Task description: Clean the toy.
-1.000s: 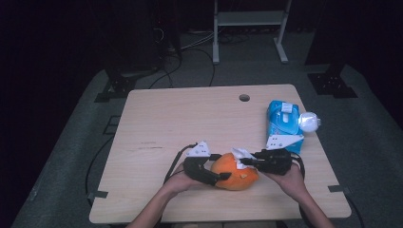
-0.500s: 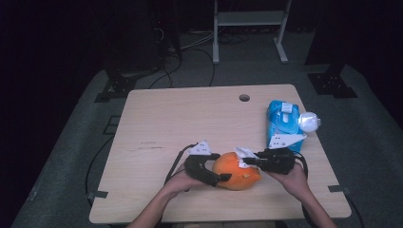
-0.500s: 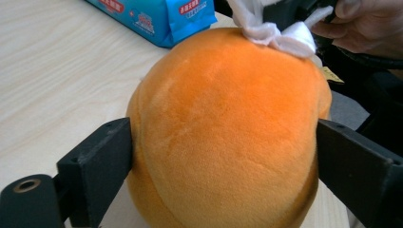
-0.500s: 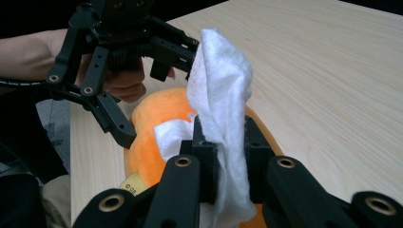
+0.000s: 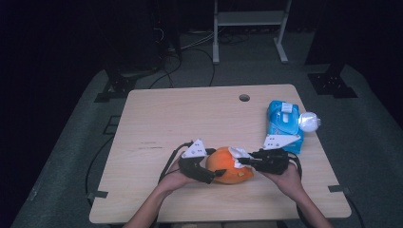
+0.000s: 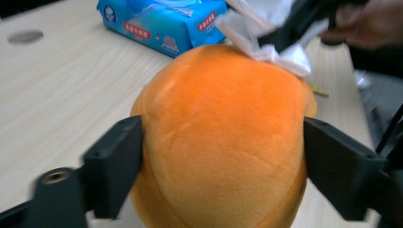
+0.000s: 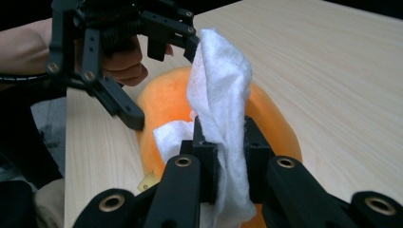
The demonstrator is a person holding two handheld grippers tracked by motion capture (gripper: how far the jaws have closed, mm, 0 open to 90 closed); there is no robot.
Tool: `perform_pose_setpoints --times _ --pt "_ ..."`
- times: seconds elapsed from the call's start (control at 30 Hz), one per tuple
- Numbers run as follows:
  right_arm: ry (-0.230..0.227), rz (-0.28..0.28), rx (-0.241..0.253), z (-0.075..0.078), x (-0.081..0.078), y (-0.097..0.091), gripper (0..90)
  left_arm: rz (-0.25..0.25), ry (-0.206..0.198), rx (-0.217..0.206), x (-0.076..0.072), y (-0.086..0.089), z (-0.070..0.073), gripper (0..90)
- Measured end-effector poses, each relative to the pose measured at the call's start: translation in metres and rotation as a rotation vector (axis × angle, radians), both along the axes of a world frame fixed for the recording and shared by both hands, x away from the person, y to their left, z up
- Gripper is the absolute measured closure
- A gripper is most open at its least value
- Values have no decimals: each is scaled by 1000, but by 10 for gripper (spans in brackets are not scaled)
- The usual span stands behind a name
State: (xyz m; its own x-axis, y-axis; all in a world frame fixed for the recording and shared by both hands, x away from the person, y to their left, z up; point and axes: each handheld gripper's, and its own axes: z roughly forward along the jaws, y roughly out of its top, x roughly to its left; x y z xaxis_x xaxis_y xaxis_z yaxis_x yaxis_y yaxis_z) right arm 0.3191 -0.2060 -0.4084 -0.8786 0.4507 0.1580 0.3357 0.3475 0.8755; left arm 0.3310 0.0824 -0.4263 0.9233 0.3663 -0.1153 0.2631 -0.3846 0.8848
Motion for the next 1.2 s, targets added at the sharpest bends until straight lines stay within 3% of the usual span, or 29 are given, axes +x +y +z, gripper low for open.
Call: perform_pose_setpoints --times 0.07,0.1,0.17,0.3,0.37,0.5,0.6,0.67,0.77,0.83,0.9,0.97,1.07,1.13,1.2 --pt "13 -7 10 -1 1 -4 797 6 34 -22 3 2 -3 129" --pt "11 -12 8 0 1 -5 797 1 35 -22 3 3 -4 174" --pt "3 -8 9 3 -1 -2 798 -5 -7 10 0 2 -2 239" --pt "-42 47 2 13 -13 17 798 -48 -97 61 -10 -9 4 255" --pt "-77 56 -24 15 -16 25 797 -57 -119 80 -12 -13 4 253" --pt "-69 9 -25 11 -9 18 798 -37 -66 47 -6 -6 0 181" --pt "-57 -23 -24 7 -5 8 798 -10 5 19 0 -2 -4 125" --pt "-50 -38 -19 6 -4 4 798 -12 38 1 2 -2 -6 157" --pt "-66 -36 -25 8 -8 9 798 -19 -23 33 -3 -5 0 258" --pt "-80 0 -15 12 -13 18 798 -45 -76 52 -8 -10 4 269" --pt "-115 18 -45 16 -18 26 798 -54 -91 67 -11 -12 4 262" --pt "-124 10 -65 17 -18 27 798 -45 -51 47 -7 -10 2 204" --pt "-74 -16 -43 11 -10 18 798 -8 37 1 0 -6 -2 105" --pt "-64 -27 -25 9 -7 13 798 20 107 -39 4 -4 -6 90" --pt "-64 -44 -22 10 -6 9 798 26 191 -52 8 -5 -12 107"
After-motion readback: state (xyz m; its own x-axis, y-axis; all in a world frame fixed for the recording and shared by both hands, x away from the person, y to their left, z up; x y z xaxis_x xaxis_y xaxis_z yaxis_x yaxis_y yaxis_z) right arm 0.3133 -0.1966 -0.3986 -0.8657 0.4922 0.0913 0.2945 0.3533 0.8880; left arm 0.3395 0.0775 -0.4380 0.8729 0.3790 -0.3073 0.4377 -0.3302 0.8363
